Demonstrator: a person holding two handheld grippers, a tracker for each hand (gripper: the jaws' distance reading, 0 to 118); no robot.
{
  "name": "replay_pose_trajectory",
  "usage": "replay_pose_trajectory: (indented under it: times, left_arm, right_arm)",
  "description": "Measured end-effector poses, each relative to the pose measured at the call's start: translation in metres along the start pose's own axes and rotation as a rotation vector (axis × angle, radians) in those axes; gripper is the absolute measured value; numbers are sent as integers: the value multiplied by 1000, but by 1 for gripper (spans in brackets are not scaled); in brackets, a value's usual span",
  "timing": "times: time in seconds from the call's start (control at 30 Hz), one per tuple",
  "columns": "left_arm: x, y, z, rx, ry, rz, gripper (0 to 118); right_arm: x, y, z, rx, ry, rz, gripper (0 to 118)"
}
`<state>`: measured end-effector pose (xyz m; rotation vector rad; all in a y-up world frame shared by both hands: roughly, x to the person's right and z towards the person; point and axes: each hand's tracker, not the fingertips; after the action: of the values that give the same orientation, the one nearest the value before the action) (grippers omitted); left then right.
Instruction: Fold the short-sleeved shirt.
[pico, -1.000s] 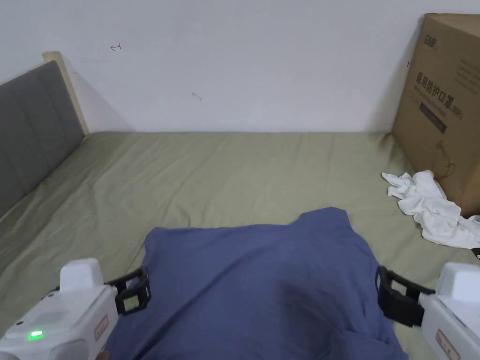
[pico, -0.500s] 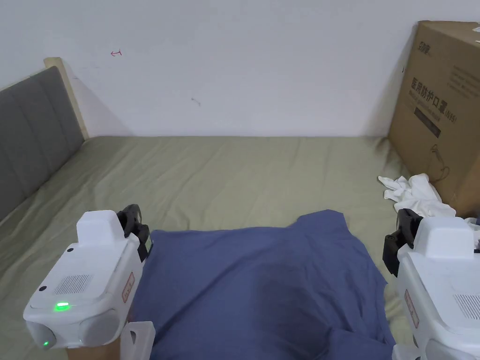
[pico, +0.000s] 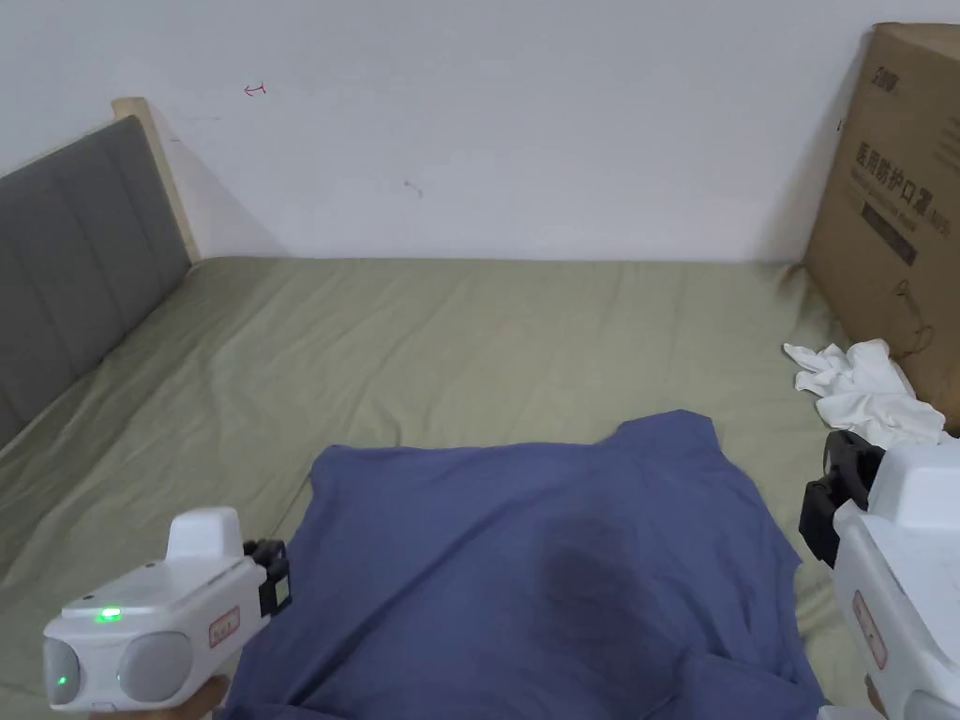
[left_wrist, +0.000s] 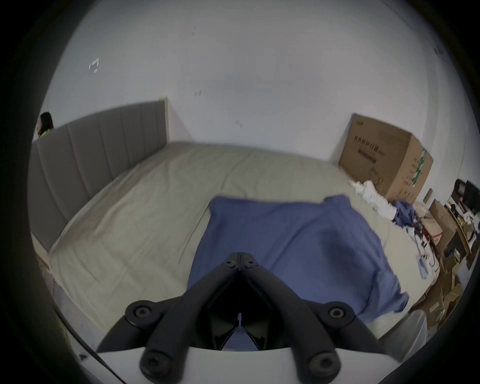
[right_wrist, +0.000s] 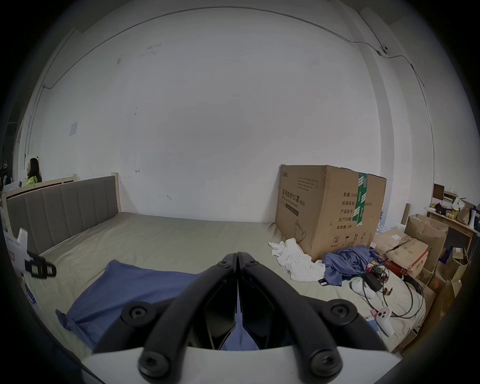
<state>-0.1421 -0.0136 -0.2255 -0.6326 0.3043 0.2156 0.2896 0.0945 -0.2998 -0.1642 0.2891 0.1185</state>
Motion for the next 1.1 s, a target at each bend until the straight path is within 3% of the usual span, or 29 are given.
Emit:
replay_pose_trajectory:
  times: [0.13, 0.17, 0.2, 0.27, 0.3, 0.33, 0.43, 0.5, 0.6, 0.7, 0.73, 0.83, 0.87, 0.9, 0.97, 1.1]
  left_arm:
    - [-23, -36, -17, -131, 44, -5, 0]
    - [-28, -44, -22, -159, 59, -3, 6]
    - [-37, -53, -29, -208, 81, 6, 19]
    - [-48, -66, -38, -281, 88, 43, 79]
    - [-51, -73, -41, -291, 106, 49, 99]
    - [-53, -79, -43, -282, 125, 43, 110]
    - [-57, -89, -53, -312, 166, 15, 109]
    - [-53, -95, -56, -326, 173, 4, 102]
    - [-54, -107, -74, -359, 156, -16, 63]
    - [-51, -112, -80, -394, 88, 10, 9]
    - [-50, -112, -77, -386, 81, 24, 4]
    - [-44, -110, -74, -371, 87, 25, 3]
    - [-44, -109, -69, -356, 89, 16, 3]
    - [-44, -108, -66, -345, 90, 12, 3]
    - [-42, -105, -60, -321, 87, 3, 3]
    - [-39, -96, -44, -280, 76, 4, 3]
  right_arm:
    - [5, -10, -8, -24, 2, 5, 0]
    - [6, -12, -10, -32, 3, 3, 0]
    - [6, -15, -12, -41, 5, -1, 0]
    - [9, -22, -17, -56, 6, -2, 0]
    - [10, -25, -18, -64, 6, -1, 0]
    - [9, -27, -20, -72, 7, 0, 0]
    - [11, -36, -23, -96, 12, -3, 0]
    - [12, -40, -26, -113, 14, 0, 0]
    - [15, -46, -26, -133, 15, -2, 0]
    - [20, -53, -24, -153, 6, -1, 0]
    - [23, -55, -24, -160, 2, -3, 0]
    - [35, -69, -22, -220, 2, -38, 1]
    - [40, -78, -22, -250, 4, -51, 6]
    - [44, -89, -22, -298, 7, -59, 18]
    - [52, -113, -21, -398, 12, -66, 60]
    - [64, -177, -17, -592, 25, -90, 79]
